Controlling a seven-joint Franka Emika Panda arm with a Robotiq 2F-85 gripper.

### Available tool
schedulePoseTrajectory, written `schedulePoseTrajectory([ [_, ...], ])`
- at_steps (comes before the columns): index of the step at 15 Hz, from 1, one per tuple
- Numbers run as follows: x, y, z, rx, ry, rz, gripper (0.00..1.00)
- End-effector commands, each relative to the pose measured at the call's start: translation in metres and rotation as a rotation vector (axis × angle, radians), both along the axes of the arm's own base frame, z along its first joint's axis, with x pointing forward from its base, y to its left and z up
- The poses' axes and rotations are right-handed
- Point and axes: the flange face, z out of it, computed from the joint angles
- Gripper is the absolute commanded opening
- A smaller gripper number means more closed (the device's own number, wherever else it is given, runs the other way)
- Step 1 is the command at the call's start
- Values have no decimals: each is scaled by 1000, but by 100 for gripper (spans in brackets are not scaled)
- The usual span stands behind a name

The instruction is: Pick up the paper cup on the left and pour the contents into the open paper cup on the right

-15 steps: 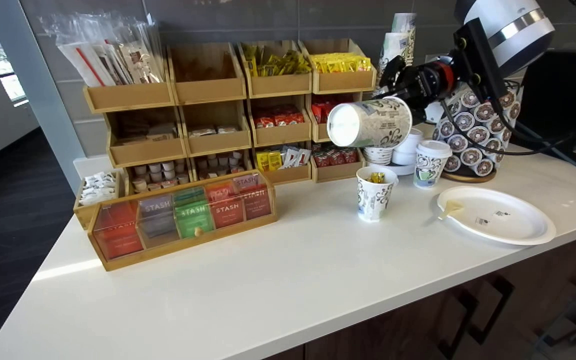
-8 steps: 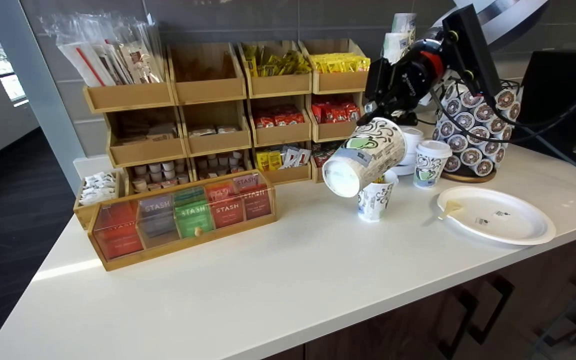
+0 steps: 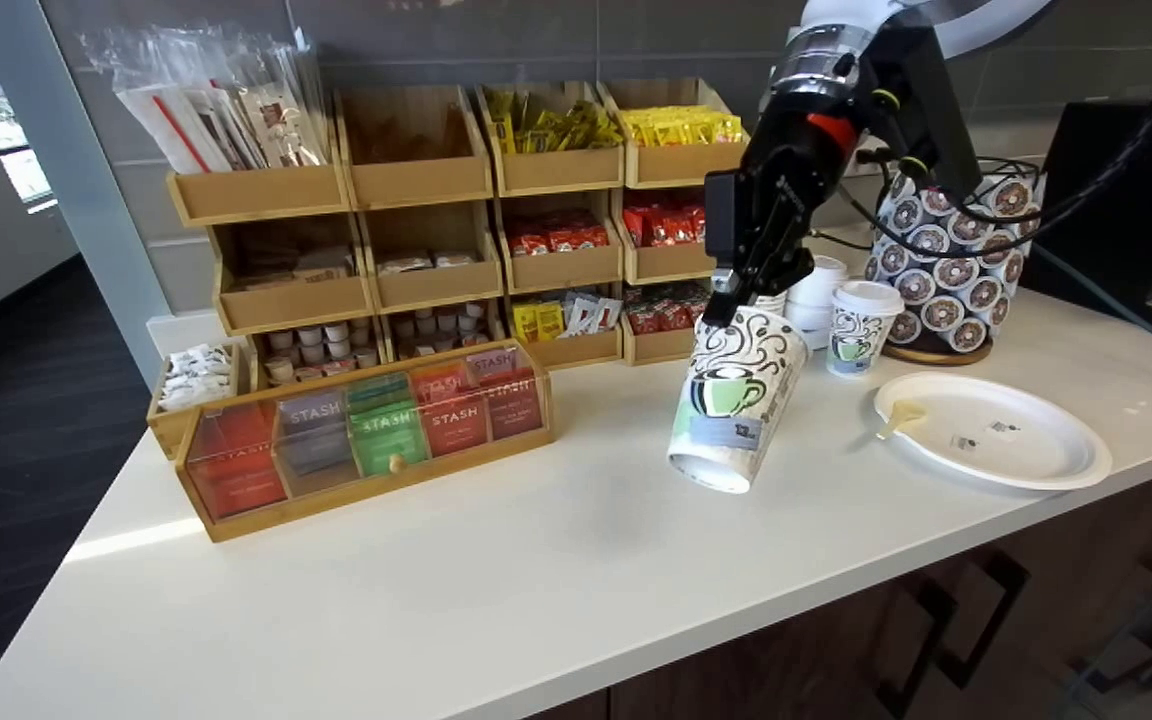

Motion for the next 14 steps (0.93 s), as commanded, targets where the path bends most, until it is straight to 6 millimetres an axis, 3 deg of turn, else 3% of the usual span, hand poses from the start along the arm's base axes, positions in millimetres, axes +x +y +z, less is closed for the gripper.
schedulePoseTrajectory([
  [1,0,5,1,-7,-1,11,4],
  [7,1,-1,1,-6,-2,0,1],
  [8,3,1,3,-95,-56,9,1],
  [14,9,48,7,-338,-288,115,1],
])
